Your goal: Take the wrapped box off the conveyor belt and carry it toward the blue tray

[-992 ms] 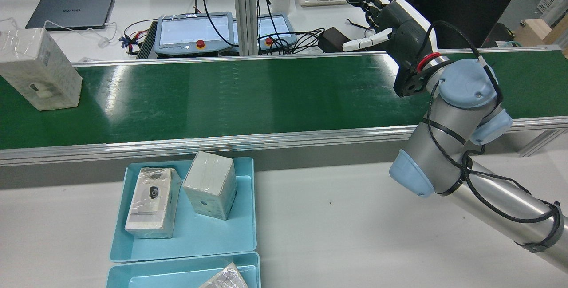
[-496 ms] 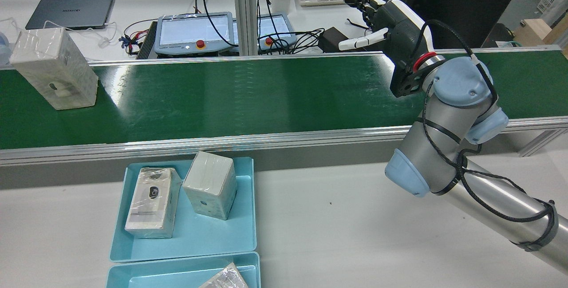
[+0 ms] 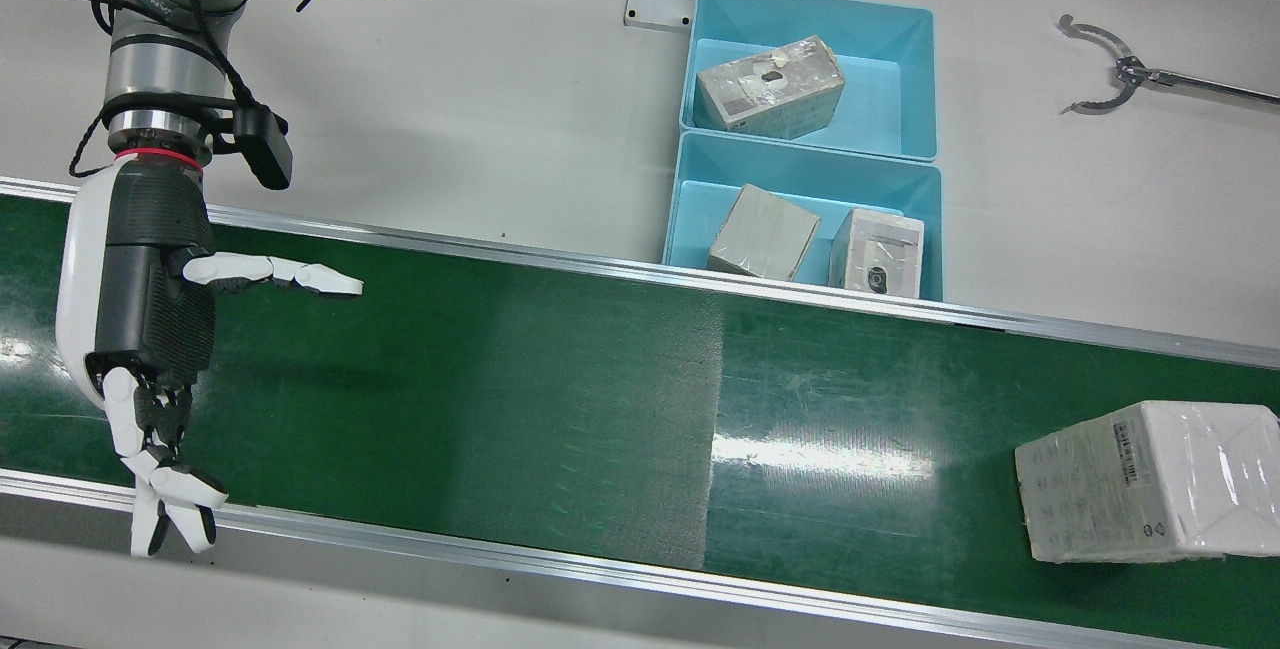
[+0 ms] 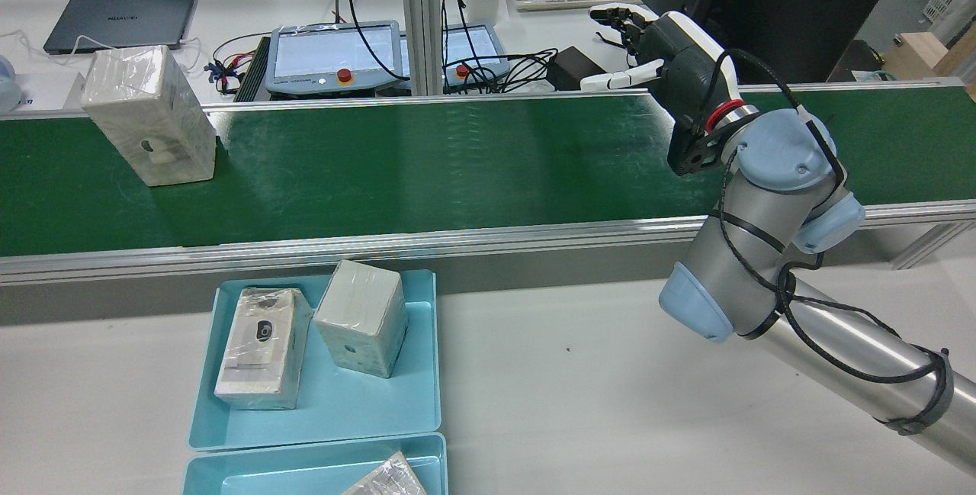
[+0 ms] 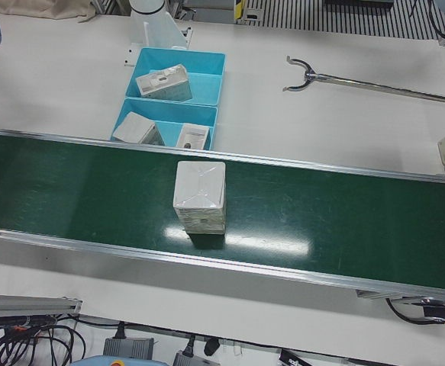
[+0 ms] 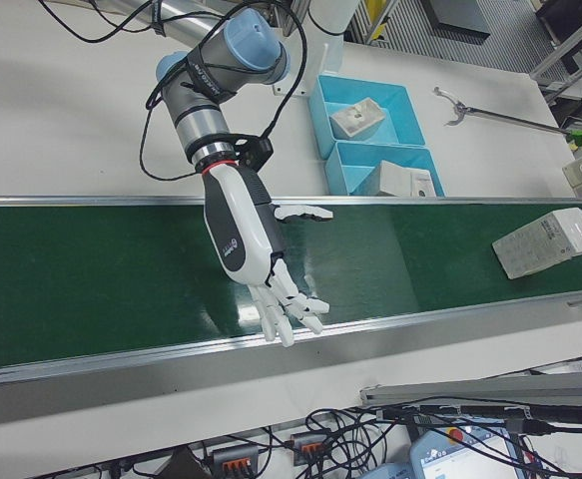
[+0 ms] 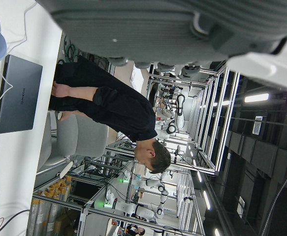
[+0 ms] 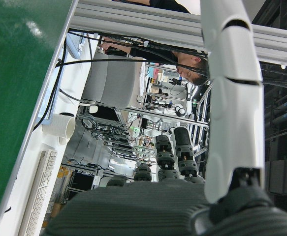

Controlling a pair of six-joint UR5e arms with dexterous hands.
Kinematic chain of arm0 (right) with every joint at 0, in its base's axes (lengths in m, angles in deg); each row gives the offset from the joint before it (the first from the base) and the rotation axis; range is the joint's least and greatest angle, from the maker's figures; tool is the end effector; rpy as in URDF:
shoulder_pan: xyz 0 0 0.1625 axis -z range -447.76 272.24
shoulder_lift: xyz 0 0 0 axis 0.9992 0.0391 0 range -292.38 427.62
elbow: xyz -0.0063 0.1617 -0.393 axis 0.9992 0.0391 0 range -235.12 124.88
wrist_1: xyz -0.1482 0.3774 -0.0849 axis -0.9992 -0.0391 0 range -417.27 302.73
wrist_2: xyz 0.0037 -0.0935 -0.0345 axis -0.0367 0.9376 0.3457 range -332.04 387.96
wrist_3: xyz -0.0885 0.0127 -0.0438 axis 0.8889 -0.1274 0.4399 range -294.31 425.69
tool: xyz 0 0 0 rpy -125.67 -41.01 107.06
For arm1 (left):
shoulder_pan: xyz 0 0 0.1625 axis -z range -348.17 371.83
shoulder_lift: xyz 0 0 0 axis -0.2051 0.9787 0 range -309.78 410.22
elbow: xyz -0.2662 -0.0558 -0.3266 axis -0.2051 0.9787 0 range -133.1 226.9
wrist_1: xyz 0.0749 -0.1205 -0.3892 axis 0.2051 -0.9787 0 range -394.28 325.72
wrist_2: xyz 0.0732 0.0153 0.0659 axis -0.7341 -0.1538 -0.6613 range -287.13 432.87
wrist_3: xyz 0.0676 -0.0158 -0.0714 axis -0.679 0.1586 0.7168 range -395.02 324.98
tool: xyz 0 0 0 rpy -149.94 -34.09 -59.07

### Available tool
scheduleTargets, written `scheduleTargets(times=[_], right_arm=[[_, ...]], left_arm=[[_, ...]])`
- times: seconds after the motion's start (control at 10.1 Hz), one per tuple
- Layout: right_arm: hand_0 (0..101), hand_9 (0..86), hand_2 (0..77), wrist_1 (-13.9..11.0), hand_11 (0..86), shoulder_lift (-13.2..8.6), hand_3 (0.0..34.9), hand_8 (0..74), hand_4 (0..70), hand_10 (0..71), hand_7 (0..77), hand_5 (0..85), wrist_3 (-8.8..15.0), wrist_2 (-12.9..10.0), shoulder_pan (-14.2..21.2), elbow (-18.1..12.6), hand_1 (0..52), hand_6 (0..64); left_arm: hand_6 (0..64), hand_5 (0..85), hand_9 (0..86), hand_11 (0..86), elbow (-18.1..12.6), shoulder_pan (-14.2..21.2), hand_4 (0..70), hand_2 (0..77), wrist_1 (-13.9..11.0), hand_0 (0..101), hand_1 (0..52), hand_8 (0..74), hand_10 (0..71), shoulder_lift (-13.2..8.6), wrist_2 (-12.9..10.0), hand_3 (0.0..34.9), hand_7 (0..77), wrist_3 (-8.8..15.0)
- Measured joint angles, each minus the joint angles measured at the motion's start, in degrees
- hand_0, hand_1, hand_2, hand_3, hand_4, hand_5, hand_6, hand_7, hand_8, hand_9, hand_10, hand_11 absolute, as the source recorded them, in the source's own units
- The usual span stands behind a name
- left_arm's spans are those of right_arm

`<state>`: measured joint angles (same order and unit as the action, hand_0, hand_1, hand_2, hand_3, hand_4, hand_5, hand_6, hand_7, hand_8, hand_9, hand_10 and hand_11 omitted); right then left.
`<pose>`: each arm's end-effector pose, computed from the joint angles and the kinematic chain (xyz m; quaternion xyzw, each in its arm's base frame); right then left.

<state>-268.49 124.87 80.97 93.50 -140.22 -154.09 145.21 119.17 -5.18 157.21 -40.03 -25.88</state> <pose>-0.2455 -0.6058 0.3405 -0.0122 -0.7635 0.6321 0.1320 -0.2583 -0.5100 0.5068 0.0967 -0.6783 0.7277 0.0319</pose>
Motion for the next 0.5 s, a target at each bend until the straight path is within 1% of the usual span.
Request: scheduleTargets(times=[0.1,0.3,0.4,0.5], right_arm=[[49,4.4,13.6,0.0,1.1,0.0,0.9,1.1,4.4,0.0,6.5,28.4,0.0,-0.1,0.2,0.0,16.9,4.9],[49,4.4,13.6,0.1,1.1,0.0,1.0,1.1,4.4,0.0,6.5,28.4,0.0,-0.1,0.7,0.0,16.9,4.9],[49,4.4,14.2,0.1,1.1,0.0,1.4,1.1,4.4,0.0,6.5,27.8,0.2,-0.1,0.9,0.0,15.8,3.3],[49,4.4,14.2,0.1,1.1,0.0,1.4,1.1,4.4,0.0,6.5,27.8,0.5,-0.1,1.0,0.0,15.8,3.3]], left_arm=[[0.0,1.1,0.0,0.5,0.0,0.0,0.0,0.5,0.0,0,0.0,0.5,0.5,0.0,0.0,0.0,0.0,0.0],[0.0,1.1,0.0,0.5,0.0,0.0,0.0,0.5,0.0,0,0.0,0.5,0.5,0.0,0.0,0.0,0.5,0.0],[0.0,1.1,0.0,0.5,0.0,0.0,0.0,0.5,0.0,0,0.0,0.5,0.5,0.0,0.0,0.0,0.5,0.0],[0.0,1.1,0.5,0.5,0.0,0.0,0.0,0.5,0.0,0,0.0,0.5,0.5,0.0,0.0,0.0,0.5,0.0]])
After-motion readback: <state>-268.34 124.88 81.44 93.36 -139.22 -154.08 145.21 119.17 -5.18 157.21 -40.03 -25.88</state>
